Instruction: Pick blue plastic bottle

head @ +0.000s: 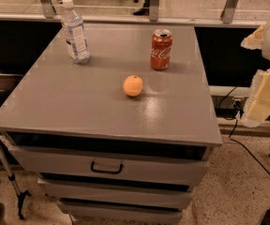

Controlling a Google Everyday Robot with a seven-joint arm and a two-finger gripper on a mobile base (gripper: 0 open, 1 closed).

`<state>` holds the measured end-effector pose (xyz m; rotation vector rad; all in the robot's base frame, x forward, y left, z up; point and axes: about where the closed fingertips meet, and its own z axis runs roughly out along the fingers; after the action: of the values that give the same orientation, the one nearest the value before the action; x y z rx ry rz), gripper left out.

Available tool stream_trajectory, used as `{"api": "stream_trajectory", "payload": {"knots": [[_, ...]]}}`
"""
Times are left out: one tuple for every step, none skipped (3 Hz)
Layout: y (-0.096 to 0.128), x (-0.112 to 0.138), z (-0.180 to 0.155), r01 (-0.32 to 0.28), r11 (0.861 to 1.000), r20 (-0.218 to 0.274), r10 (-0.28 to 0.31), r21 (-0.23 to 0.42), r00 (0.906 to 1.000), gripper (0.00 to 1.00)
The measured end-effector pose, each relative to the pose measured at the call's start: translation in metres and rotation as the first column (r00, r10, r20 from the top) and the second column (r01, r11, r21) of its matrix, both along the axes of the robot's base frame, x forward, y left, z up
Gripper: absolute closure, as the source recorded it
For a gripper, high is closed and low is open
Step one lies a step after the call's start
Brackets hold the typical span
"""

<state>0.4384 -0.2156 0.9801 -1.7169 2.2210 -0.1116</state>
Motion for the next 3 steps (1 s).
{"api": "stream_trajectory", "payload": {"knots": [[0.000, 0.000, 0.000, 0.000, 1.000, 0.000, 0.000, 0.000, 1.0000, 0.00], [0.002, 0.009, 0.007, 0.027, 0.996, 0.028, -0.030, 0.089, 0.9992, 0.00], [-0.002, 0.033, 0.021, 0.090, 0.960, 0.097, -0.119, 0.264, 0.9881, 0.00]]}}
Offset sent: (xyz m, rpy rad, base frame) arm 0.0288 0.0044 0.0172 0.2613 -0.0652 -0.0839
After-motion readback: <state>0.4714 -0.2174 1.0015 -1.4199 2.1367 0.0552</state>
